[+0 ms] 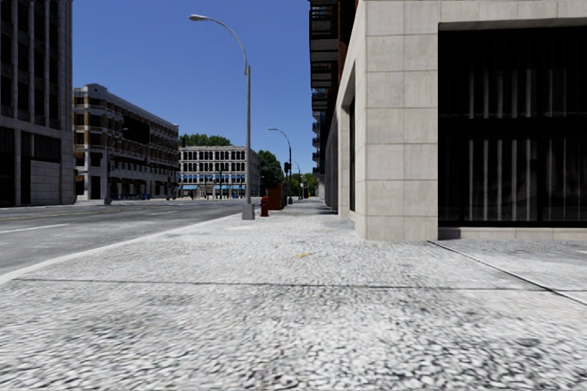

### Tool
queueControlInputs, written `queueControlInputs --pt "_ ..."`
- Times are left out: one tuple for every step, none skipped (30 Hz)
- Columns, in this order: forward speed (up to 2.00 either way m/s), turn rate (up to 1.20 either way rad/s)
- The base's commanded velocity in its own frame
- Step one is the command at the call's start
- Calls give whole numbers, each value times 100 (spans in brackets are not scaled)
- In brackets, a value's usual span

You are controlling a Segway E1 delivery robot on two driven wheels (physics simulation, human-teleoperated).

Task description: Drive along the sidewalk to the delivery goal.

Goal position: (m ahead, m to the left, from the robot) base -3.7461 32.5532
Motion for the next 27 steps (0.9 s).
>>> queueControlInputs --pt "195 0" --pt "185 0" --pt "185 0" --pt "171 0" --pt "159 0" --pt "152 0" --pt "151 0" --pt "151 0" --pt "150 0" --pt "150 0" --pt "150 0" --pt "150 0" --pt "150 0" --pt "150 0" --pt "150 0" --pt "150 0" --pt "150 0" --pt "150 0" --pt "150 0" --pt "150 0" --pt "150 0" --pt "150 0" --pt "150 0" --pt "150 0" --pt "151 0" --pt "151 0" --pt "153 0"
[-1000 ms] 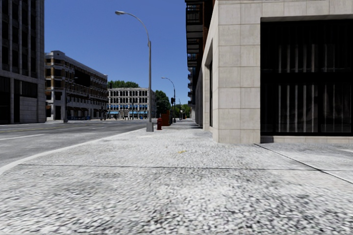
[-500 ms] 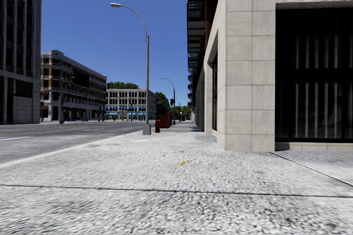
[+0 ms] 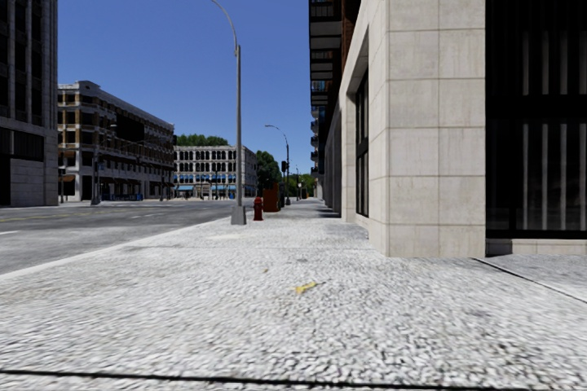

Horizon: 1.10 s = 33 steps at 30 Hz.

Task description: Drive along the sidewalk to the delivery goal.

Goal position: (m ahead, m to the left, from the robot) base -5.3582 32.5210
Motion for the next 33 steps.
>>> queueControlInputs --pt "153 0" --pt "156 0" --pt "162 0" --pt "168 0" --pt "168 0" --pt "184 0" --pt "194 0" --pt "196 0" --pt "197 0" --pt "197 0" --pt "197 0" --pt "197 0" --pt "197 0" --pt "197 0" --pt "197 0" --pt "197 0" --pt "197 0" --pt "197 0" --pt "197 0" --pt "197 0" --pt "197 0" --pt "197 0" --pt "197 0" --pt "197 0" --pt "197 0" --pt "197 -5" --pt "197 -5" --pt "197 -13" --pt "197 -18" --pt "197 -20" --pt "197 -20" --pt "197 -20" --pt "197 -21"
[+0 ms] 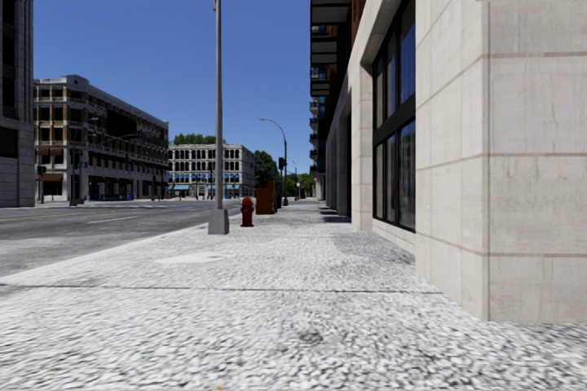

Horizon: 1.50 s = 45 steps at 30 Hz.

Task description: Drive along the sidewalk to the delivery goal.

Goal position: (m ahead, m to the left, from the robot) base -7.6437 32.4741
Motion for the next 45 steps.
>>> queueControlInputs --pt "197 -21" --pt "197 -22" --pt "197 -22" --pt "197 -22" --pt "197 -22" --pt "197 -22" --pt "197 -22" --pt "197 -22" --pt "197 -22" --pt "197 -22" --pt "197 -5" --pt "197 0" --pt "197 0" --pt "197 0" --pt "197 0" --pt "197 0" --pt "197 0" --pt "197 0" --pt "197 0" --pt "197 0" --pt "197 0" --pt "197 0" --pt "197 0" --pt "197 0" --pt "197 0" --pt "197 0" --pt "197 0" --pt "197 0" --pt "197 0" --pt "197 0" --pt "197 0" --pt "197 0" --pt "197 0" --pt "197 0" --pt "197 0" --pt "197 0" --pt "197 0" --pt "197 0" --pt "197 0" --pt "197 0" --pt "197 0" --pt "197 0" --pt "197 0" --pt "197 0" --pt "197 0"
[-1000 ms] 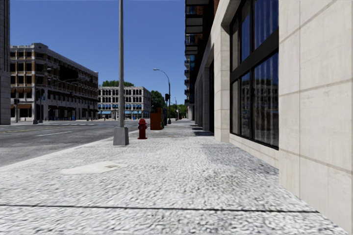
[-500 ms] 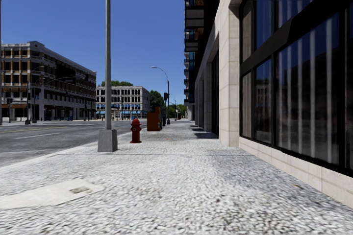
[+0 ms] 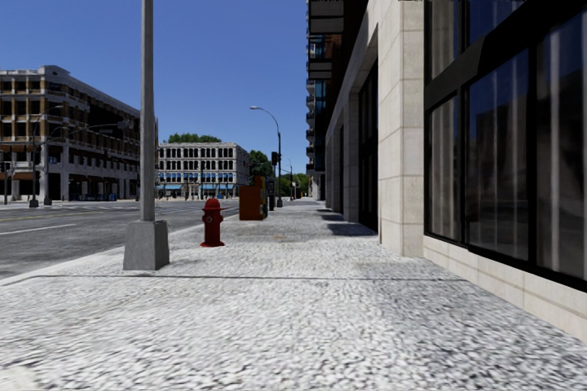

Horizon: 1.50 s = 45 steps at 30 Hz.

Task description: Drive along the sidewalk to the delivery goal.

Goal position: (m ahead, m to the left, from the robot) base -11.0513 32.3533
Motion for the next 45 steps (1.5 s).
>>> queueControlInputs --pt "197 0" --pt "197 0" --pt "197 0" --pt "197 0" --pt "197 0" --pt "197 0" --pt "197 -5" --pt "197 -11" --pt "197 -15" --pt "197 -17" --pt "197 -17" --pt "197 -17" --pt "197 -17" --pt "197 -17" --pt "197 -17" --pt "197 -17" --pt "197 -8" --pt "197 0" --pt "197 0" --pt "197 0" --pt "197 0" --pt "197 0" --pt "197 0" --pt "197 0" --pt "197 0" --pt "197 0" --pt "197 0" --pt "197 0" --pt "197 0" --pt "197 0" --pt "197 0" --pt "197 0" --pt "197 0" --pt "197 0" --pt "197 0" --pt "197 0" --pt "197 0" --pt "197 0" --pt "197 0" --pt "197 0" --pt "197 0" --pt "197 0" --pt "197 0" --pt "197 0" --pt "197 0"
